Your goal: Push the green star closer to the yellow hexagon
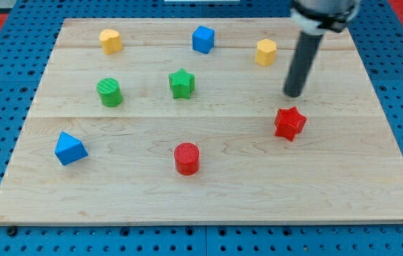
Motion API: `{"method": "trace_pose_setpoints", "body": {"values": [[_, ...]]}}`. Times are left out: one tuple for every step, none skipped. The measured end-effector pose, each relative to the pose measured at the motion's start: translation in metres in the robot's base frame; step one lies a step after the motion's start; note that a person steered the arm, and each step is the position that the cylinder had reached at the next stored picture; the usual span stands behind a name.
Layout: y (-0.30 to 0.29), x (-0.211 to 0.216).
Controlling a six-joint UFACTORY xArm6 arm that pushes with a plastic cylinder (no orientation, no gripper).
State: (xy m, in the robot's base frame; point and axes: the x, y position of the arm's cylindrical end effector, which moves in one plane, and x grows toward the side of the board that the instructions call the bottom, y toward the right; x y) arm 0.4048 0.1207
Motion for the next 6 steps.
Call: {"method": "trace_pose_setpoints", "body": {"values": [[-0.064,0.016],[-0.112,0.023],[-0.130,0.031],[-0.190,0.025],[-0.202,-0.003],[-0.174,-0.027]]}}
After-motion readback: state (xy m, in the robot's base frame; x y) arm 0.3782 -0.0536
